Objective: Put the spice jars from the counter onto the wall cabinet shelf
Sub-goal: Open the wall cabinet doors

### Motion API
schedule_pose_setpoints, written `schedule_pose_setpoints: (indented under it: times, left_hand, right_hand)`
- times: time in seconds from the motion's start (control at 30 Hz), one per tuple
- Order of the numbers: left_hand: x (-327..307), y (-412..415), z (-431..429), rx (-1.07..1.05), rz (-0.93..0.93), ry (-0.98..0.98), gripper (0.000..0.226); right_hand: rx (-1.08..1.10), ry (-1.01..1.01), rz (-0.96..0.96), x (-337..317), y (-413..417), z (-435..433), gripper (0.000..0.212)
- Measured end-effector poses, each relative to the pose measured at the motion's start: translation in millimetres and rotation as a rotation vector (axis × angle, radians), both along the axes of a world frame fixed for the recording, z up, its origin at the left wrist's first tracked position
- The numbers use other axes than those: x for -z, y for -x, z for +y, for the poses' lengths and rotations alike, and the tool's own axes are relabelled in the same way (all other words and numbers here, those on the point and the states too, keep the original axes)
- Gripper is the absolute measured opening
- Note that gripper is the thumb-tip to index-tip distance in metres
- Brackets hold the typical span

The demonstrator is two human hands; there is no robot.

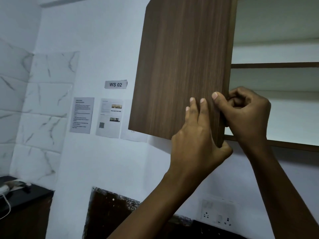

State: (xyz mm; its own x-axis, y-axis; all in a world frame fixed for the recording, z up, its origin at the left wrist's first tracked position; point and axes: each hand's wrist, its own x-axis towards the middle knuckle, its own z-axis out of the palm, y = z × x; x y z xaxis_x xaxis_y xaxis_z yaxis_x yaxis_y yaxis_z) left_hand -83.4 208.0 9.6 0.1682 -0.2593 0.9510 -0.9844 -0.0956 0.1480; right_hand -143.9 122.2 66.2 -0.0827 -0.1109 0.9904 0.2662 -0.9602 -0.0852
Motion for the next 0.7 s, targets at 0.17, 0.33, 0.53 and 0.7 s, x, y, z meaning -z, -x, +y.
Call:
schedule_pose_setpoints:
  times: [0.17, 0.33, 0.53, 0.7]
  left_hand:
    - [1.6, -3.4, 36.7, 0.033, 0.004, 0.048, 0.096]
    - [4.3, -11.1, 80.5, 0.134, 0.057, 0.114, 0.092]
    - [9.4, -26.6, 130.9, 0.206, 0.124, 0.194, 0.084]
    - [10.8, -53.4, 167.7, 0.281, 0.17, 0.261, 0.077]
  right_hand:
    - [0.023, 0.053, -0.025, -1.6, -6.8, 33.4, 0.032]
    - [0.084, 0.106, -0.06, -4.5, -17.4, 74.5, 0.037]
    - [0.127, 0.125, -0.088, -8.7, -37.9, 129.9, 0.037]
    - [0.155, 0.113, -0.097, -11.9, -63.4, 180.5, 0.032]
